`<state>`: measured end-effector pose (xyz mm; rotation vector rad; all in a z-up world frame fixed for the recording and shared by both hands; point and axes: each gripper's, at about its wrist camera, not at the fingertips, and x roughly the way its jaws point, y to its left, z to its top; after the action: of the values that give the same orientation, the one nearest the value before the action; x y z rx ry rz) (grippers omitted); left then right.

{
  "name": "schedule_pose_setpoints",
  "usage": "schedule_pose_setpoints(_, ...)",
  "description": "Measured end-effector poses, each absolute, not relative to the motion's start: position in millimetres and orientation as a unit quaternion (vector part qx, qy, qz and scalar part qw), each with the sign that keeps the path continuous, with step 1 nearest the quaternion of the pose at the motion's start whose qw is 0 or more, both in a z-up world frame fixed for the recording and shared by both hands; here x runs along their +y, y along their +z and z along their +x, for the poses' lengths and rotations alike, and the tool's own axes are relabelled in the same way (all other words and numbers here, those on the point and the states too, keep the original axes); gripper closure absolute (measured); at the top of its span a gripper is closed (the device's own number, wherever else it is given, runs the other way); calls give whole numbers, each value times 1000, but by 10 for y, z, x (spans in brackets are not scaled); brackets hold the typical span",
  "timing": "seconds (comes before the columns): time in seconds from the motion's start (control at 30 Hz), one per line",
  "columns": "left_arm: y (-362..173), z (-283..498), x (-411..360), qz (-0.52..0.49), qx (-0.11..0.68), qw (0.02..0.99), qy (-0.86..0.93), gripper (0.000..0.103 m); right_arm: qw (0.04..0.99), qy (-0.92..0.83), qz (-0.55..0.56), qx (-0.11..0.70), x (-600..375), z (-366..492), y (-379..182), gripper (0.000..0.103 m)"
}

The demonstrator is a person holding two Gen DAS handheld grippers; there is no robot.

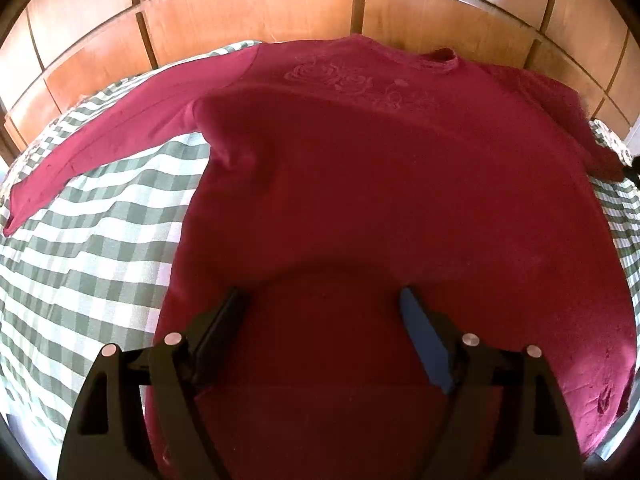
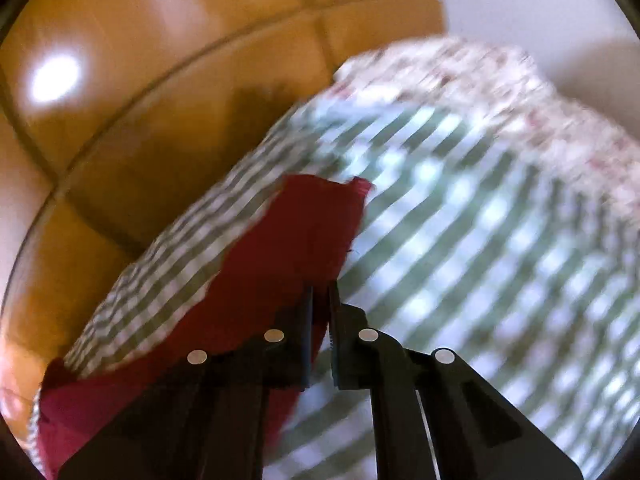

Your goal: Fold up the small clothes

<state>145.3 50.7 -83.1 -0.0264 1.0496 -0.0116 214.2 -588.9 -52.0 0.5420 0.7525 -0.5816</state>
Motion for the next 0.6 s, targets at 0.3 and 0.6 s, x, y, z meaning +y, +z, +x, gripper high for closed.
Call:
schedule_pose_setpoints(0.3,-829,1450,507,-12,502,865,-6,23,801,-345,345,346,-6504,1762,-699,96)
schedule_pose_setpoints(0.6,-735,1265,684,-31,503,864,-19,23,844,-186,326,383,-5453,1222,-680,32)
